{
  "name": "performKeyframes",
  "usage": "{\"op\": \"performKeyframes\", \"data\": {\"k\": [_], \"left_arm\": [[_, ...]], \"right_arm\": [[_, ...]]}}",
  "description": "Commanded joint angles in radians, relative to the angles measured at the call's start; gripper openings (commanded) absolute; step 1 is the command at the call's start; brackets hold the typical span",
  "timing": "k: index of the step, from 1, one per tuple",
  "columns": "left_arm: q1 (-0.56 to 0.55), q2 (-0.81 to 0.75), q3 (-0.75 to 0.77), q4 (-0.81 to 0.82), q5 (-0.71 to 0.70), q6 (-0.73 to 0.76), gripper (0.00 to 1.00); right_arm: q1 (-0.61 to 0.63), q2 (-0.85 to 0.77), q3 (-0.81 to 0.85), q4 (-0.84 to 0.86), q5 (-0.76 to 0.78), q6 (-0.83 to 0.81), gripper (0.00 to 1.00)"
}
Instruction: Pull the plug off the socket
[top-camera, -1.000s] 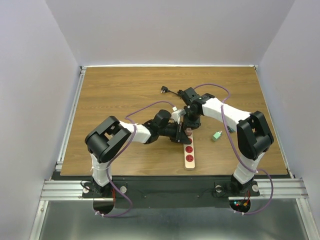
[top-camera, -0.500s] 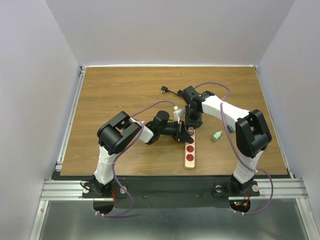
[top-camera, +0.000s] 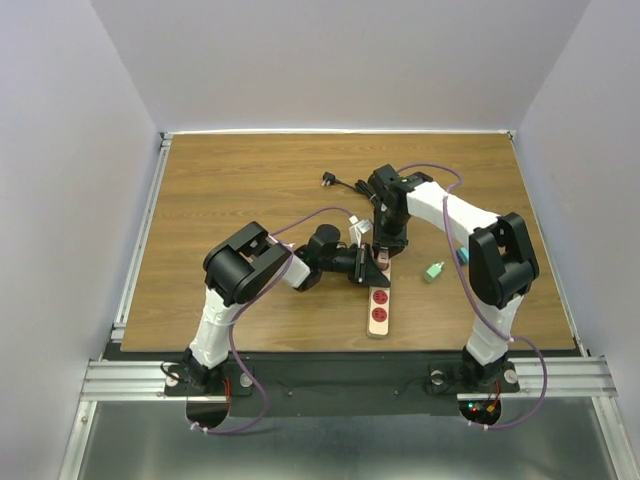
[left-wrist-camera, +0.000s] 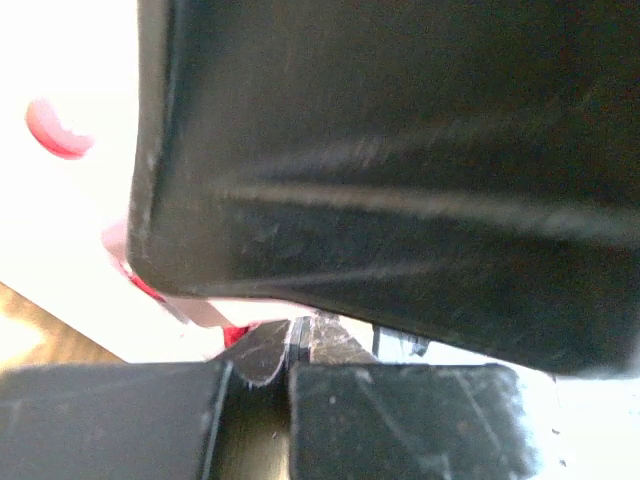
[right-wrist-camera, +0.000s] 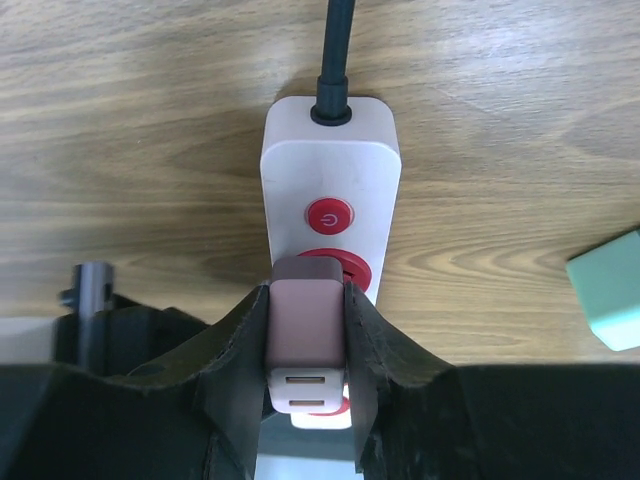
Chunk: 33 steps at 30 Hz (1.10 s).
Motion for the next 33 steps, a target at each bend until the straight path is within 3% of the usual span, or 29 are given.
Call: {"op": "performKeyframes", "data": {"k": [1, 16, 22, 25, 33], "left_arm": [[-0.035, 0.092, -0.064, -0.329, -0.072, 0.051, 0.00], [-0.037, 0.071, -0.090, -0.352, -0.090, 0.060, 0.00], [-0.035, 0.054, -0.107, -0.369, -0.107, 0.074, 0.00], [-0.035, 0.052, -0.106, -0.380, -0.106, 0.082, 0.00], [-0.018, 0.106, -0.067, -0.384, -0.078, 0.085, 0.00]], "right_arm": [[-0.052, -0.039, 0.129, 0.027, -0.185, -0.064, 0.00], [-0.145, 0.237, 0.353, -0.032, -0.213, -0.135, 0.00], [-0.150, 0.242, 0.385, -0.039, -0.176, -0.135, 0.00], [-0.144, 0.181, 0.324, -0.032, -0.158, -0.122, 0.00], [-0.058, -0.120, -0.072, 0.145, -0.050, -0.029, 0.00]]}}
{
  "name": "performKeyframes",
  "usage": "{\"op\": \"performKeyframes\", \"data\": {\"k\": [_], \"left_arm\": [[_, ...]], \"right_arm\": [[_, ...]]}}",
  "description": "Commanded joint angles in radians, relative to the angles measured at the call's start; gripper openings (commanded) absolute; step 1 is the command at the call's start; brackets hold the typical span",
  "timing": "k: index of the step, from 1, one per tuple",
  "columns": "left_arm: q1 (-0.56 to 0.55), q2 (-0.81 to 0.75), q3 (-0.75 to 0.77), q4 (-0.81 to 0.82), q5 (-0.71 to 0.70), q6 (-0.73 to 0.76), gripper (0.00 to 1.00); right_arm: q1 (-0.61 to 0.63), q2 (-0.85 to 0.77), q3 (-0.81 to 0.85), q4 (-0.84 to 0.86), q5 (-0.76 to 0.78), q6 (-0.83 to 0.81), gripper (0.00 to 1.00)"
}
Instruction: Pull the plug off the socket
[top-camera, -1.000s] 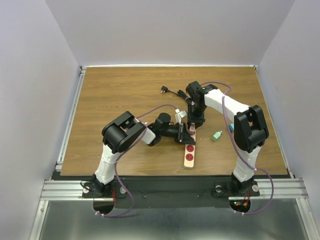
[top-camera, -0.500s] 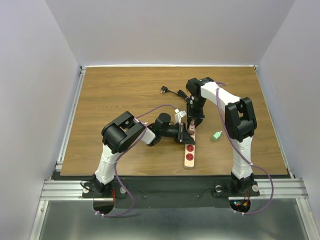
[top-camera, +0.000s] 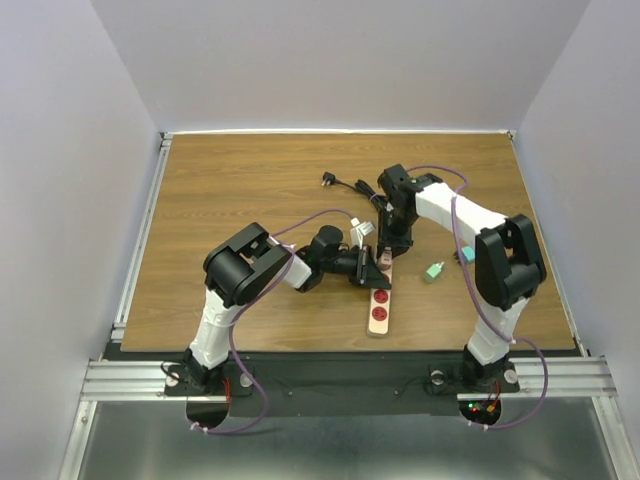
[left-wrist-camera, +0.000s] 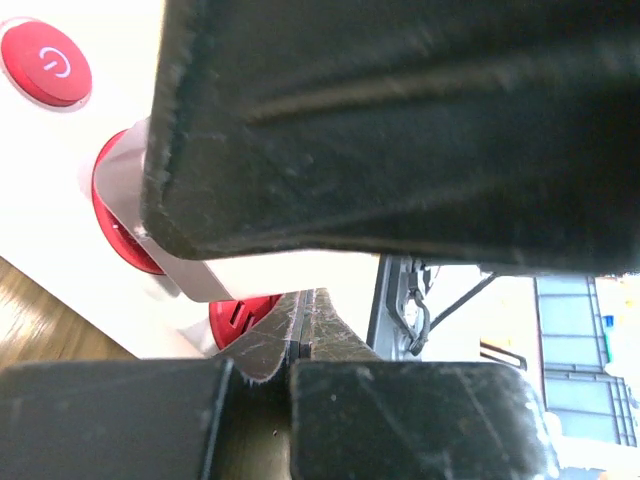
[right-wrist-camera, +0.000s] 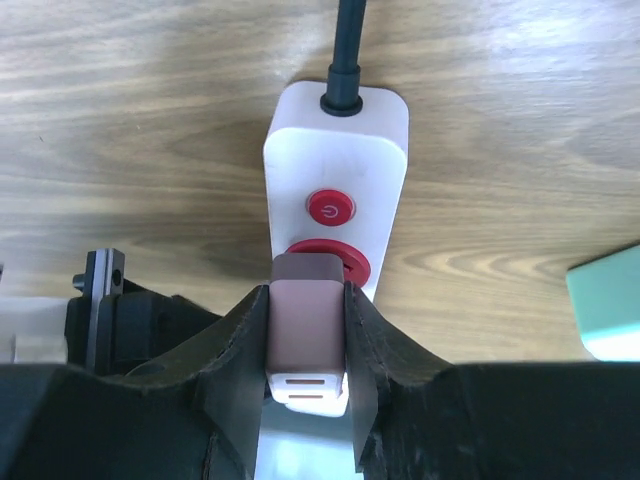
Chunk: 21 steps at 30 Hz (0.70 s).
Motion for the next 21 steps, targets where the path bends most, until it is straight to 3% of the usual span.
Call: {"op": "performKeyframes", "data": {"k": [1, 5, 8, 18, 21], "left_arm": [[0.000, 0.121, -0.051, -0.342, -0.047, 0.106, 0.00], [0.003, 0.131, -0.045, -0.348, -0.040, 0.109, 0.00], [0.005, 0.132, -0.043, -0.353, -0.040, 0.110, 0.00], [0.003, 0.108, -0.060, -0.355, -0.057, 0.110, 0.00], [0.003, 0.095, -0.065, -0.356, -0.063, 0.114, 0.00]], "right_arm": [[0.053, -0.185, -0.126, 0.185, 0.083, 0.063, 0.00], [0.084, -0.235, -0.181, 0.226, 0.088, 0.109, 0.00], [0.083, -0.212, -0.114, 0.222, 0.110, 0.100, 0.00], [-0.002, 0.167, 0.462, 0.014, 0.130, -0.006, 0.00], [-0.002, 0.190, 0.523, -0.034, 0.157, -0.012, 0.01]]}}
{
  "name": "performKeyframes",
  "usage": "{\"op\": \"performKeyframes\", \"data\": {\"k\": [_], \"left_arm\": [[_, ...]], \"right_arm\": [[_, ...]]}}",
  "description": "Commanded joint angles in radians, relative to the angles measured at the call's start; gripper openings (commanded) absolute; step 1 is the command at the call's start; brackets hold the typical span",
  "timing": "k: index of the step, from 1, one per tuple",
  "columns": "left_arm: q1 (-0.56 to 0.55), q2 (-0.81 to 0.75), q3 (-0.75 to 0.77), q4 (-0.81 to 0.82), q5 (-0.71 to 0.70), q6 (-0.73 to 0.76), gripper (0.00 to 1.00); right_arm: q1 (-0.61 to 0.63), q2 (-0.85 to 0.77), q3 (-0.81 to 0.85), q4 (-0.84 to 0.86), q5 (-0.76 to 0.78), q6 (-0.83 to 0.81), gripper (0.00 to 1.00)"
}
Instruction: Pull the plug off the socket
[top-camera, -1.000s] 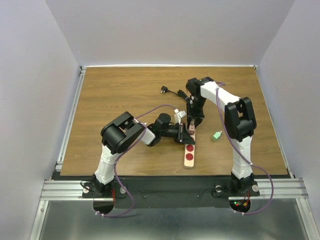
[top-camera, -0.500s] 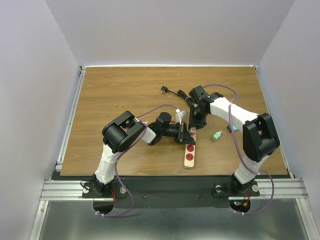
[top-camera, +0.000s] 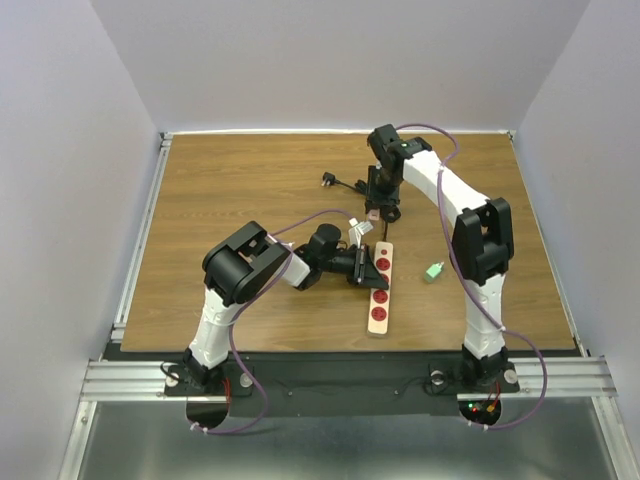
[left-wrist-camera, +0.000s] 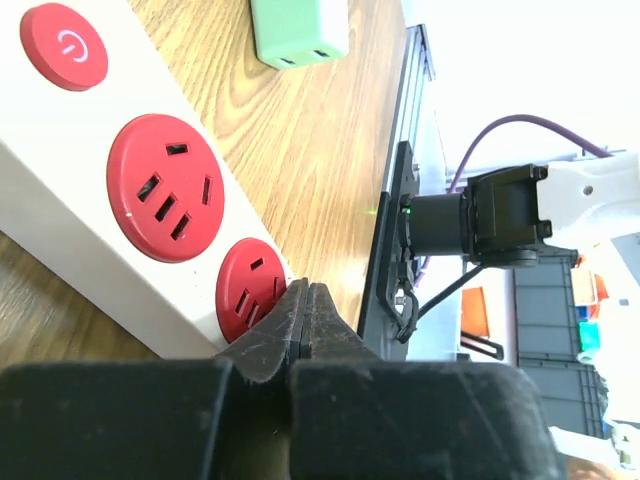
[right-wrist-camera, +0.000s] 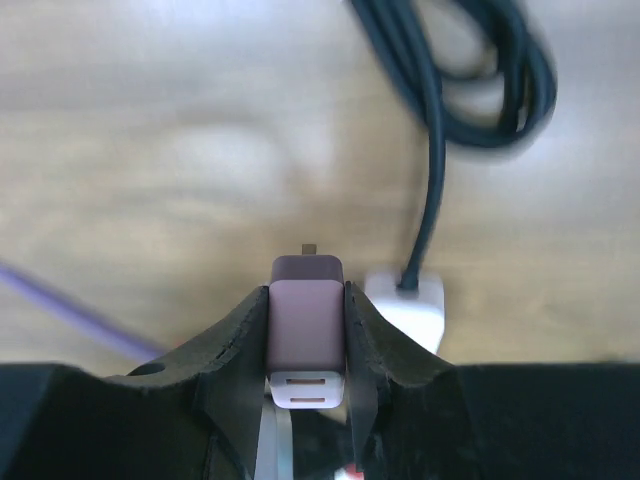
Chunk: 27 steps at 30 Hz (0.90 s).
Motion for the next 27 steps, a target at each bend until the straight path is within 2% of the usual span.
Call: {"op": "performKeyframes", "data": {"k": [1, 7, 11, 15, 20, 21, 23, 24, 25, 26, 27], "left_arm": [[-0.015, 0.083, -0.084, -0.329, -0.116, 0.140, 0.00], [-0.006, 0.066, -0.084, -0.328, -0.113, 0.146, 0.00], [0.003, 0.010, -0.078, -0.329, -0.105, 0.143, 0.00], [0.017, -0.078, -0.047, -0.372, -0.108, 0.156, 0.00], [0.020, -0.208, 0.047, -0.486, -0.151, 0.205, 0.00], [0.021, -0.246, 0.066, -0.528, -0.159, 0.212, 0.00], [0.023, -0.289, 0.131, -0.604, -0.179, 0.235, 0.00], [0.023, -0.300, 0.154, -0.628, -0.184, 0.240, 0.00], [0.027, -0.322, 0.195, -0.674, -0.194, 0.254, 0.00], [0.029, -0.322, 0.214, -0.675, -0.197, 0.257, 0.00], [0.031, -0.345, 0.231, -0.710, -0.199, 0.264, 0.00]], "right_arm": [[-0.009, -0.002, 0.113, 0.008, 0.052, -0.016, 0.00], [-0.018, -0.117, 0.014, -0.005, 0.139, -0.028, 0.00], [-0.047, -0.249, -0.161, 0.000, 0.217, -0.005, 0.01], [-0.108, -0.390, -0.423, 0.058, 0.282, 0.013, 0.01], [-0.144, -0.470, -0.522, 0.106, 0.322, 0.009, 0.01], [-0.145, -0.474, -0.524, 0.121, 0.334, 0.007, 0.09], [-0.157, -0.473, -0.522, 0.130, 0.343, 0.006, 0.15], [-0.162, -0.468, -0.521, 0.135, 0.346, 0.006, 0.24], [-0.168, -0.459, -0.525, 0.147, 0.345, 0.003, 0.37], [-0.168, -0.453, -0.527, 0.147, 0.343, 0.000, 0.37], [-0.168, -0.450, -0.528, 0.156, 0.342, -0.002, 0.48]]}}
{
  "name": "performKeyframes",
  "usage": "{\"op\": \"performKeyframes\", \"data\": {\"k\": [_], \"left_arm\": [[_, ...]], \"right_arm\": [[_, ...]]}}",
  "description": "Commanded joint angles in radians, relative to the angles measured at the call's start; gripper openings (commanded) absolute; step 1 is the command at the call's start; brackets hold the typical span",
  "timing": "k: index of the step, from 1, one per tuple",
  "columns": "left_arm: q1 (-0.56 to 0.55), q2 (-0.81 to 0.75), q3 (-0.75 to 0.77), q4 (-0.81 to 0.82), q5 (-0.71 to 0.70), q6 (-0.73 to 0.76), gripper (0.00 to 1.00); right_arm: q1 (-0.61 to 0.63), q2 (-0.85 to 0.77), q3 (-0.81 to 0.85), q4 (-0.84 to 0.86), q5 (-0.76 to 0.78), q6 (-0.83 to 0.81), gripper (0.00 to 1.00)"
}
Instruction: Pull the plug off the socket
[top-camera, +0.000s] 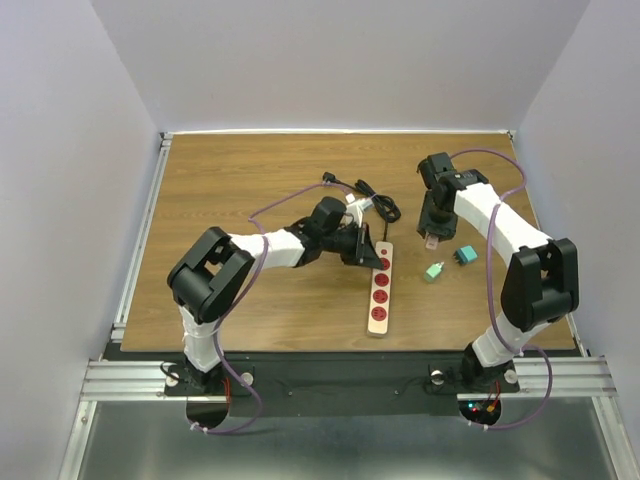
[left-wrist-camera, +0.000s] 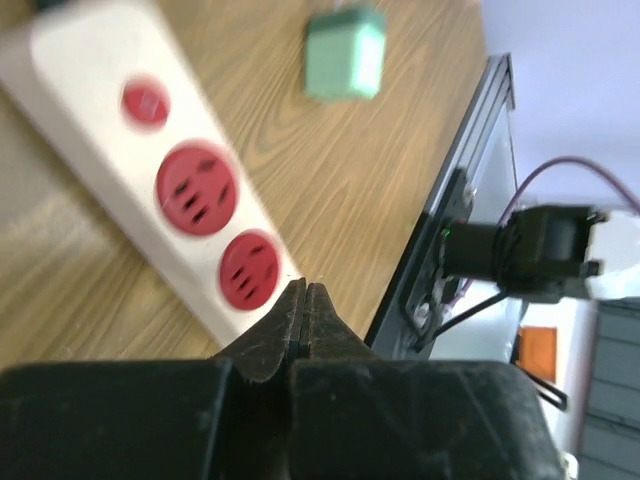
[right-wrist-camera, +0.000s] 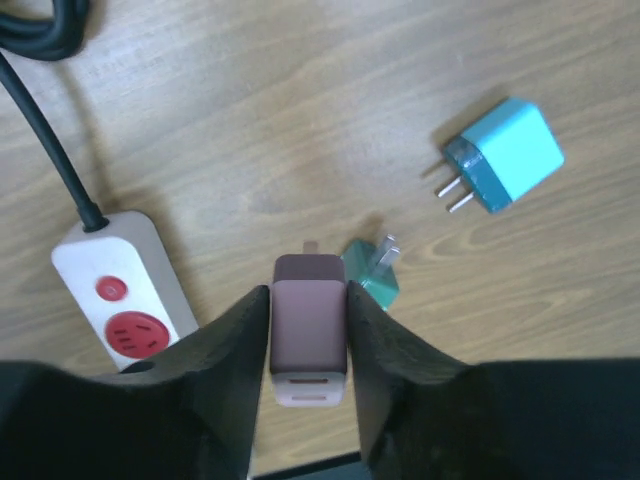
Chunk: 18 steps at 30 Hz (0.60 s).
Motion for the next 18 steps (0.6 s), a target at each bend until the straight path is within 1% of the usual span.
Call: {"op": "performKeyframes", "data": {"k": [1, 3, 4, 5, 6, 8, 12, 13, 15, 18], "left_arm": [[0.014, -0.117, 0.127, -0.156, -0.041, 0.075, 0.00], [0.018, -0.163, 0.144, -0.183, -0.058, 0.085, 0.00], [0.024, -0.178, 0.153, -0.202, -0.070, 0.090, 0.00], [0.029, -0.212, 0.155, -0.209, -0.077, 0.091, 0.00], [0.032, -0.227, 0.158, -0.226, -0.084, 0.093, 0.00], [0.040, -0.258, 0.161, -0.240, -0.090, 0.096, 0.01], [0.066, -0.345, 0.178, -0.300, -0.120, 0.119, 0.05], [0.070, -0.358, 0.189, -0.310, -0.126, 0.122, 0.07], [0.084, -0.394, 0.196, -0.332, -0.141, 0.131, 0.09], [0.101, -0.421, 0.219, -0.350, -0.156, 0.140, 0.14]], "right_arm": [[-0.012, -0.020, 0.007, 0.084, 0.043, -0.003, 0.54], [-0.014, -0.014, 0.000, 0.107, 0.040, -0.009, 0.64], [-0.014, -0.012, 0.000, 0.113, 0.031, -0.018, 0.76], [-0.015, -0.009, 0.006, 0.118, 0.027, -0.021, 0.82], [-0.015, -0.009, 0.010, 0.118, 0.026, -0.021, 0.91], [-0.015, -0.020, 0.020, 0.118, 0.017, -0.026, 1.00], [-0.015, -0.109, 0.038, 0.123, -0.023, -0.040, 1.00], [-0.015, -0.163, 0.047, 0.126, -0.038, -0.049, 1.00], [-0.015, -0.216, 0.053, 0.135, -0.112, -0.075, 1.00], [-0.015, -0.319, 0.059, 0.132, -0.166, -0.092, 1.00]]}}
